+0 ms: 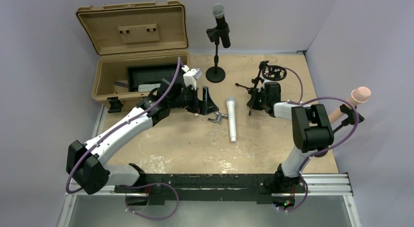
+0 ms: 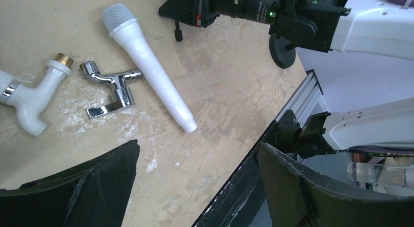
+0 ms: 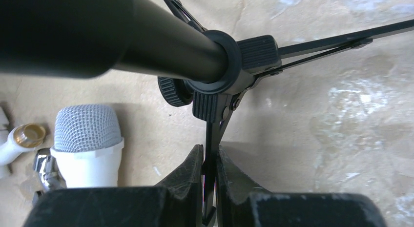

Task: Remove the microphone from the stand

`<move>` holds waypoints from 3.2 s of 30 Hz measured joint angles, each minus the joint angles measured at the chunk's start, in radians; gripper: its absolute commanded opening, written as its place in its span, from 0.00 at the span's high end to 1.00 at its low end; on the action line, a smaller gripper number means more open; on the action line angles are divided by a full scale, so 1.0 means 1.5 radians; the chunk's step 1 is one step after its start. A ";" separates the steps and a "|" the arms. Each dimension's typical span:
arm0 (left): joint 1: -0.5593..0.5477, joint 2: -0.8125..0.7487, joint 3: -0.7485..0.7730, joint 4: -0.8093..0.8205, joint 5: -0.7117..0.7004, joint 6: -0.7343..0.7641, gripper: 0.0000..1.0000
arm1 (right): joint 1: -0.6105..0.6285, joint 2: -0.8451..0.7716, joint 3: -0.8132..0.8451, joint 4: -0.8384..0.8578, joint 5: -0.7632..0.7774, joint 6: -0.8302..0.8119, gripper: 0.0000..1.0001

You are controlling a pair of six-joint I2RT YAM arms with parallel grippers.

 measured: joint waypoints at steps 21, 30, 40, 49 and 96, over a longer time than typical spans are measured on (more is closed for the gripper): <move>-0.076 0.298 0.098 0.294 -0.046 -0.169 0.28 | -0.009 -0.115 -0.090 0.054 -0.026 0.039 0.59; -0.075 0.457 0.298 0.301 -0.098 -0.171 0.33 | -0.075 -0.071 -0.129 0.131 -0.105 0.091 0.64; -0.076 0.531 0.334 0.322 -0.125 -0.194 0.40 | -0.073 -0.053 -0.125 0.152 -0.125 0.094 0.52; -0.071 0.570 0.357 0.351 -0.105 -0.225 0.43 | -0.064 -0.048 -0.126 0.184 -0.159 0.096 0.48; -0.039 0.688 0.398 0.517 -0.083 -0.557 1.00 | -0.034 0.025 -0.102 0.246 -0.163 0.113 1.00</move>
